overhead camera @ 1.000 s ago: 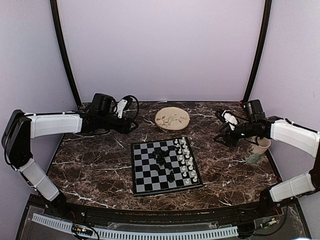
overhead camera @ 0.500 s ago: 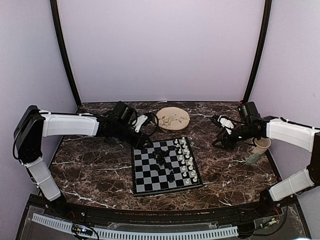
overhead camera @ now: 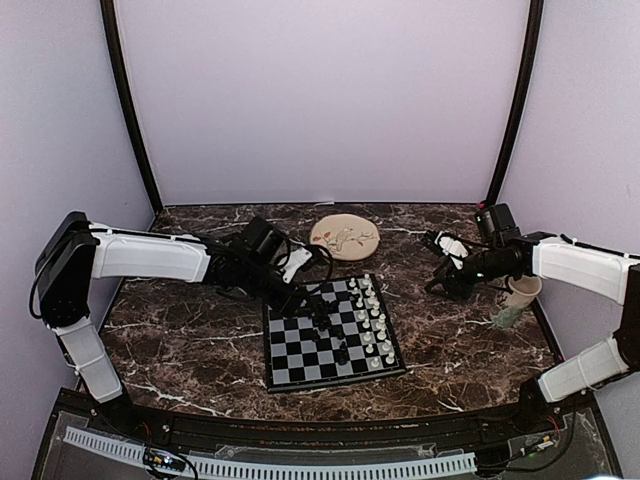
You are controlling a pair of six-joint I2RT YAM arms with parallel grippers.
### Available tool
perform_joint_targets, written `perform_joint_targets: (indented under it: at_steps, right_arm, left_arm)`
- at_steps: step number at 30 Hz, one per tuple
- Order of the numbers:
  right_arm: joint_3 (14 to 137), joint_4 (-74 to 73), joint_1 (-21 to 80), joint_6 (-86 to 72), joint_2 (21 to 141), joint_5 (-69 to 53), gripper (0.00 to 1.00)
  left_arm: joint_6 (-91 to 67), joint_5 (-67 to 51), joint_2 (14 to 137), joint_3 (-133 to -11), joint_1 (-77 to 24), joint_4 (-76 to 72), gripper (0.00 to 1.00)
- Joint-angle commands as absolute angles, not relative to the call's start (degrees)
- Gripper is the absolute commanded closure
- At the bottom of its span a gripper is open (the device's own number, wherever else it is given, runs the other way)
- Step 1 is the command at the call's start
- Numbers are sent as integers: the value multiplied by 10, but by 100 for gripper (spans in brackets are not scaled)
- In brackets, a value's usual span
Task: Set up the chess pieces on the board
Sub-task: Pick up the queen from the chessboard.
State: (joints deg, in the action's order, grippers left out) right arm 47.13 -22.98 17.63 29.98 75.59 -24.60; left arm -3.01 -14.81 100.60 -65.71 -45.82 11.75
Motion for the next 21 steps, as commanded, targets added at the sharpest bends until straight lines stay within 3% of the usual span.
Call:
perform_joint_targets:
  at_steps: [1, 8, 14, 21]
  right_arm:
    - [483, -231, 181, 306, 758, -244, 50]
    - [482, -230, 181, 308, 758, -240, 50]
    - [482, -232, 181, 309, 758, -239, 50]
    - [481, -233, 181, 310, 758, -237, 50]
  left_arm:
    - [-5, -168, 1005, -685, -469, 139, 54]
    - [8, -145, 1038, -713, -479, 159, 59]
    - [19, -126, 1060, -735, -486, 174, 55]
    - [23, -124, 1075, -742, -488, 181, 61]
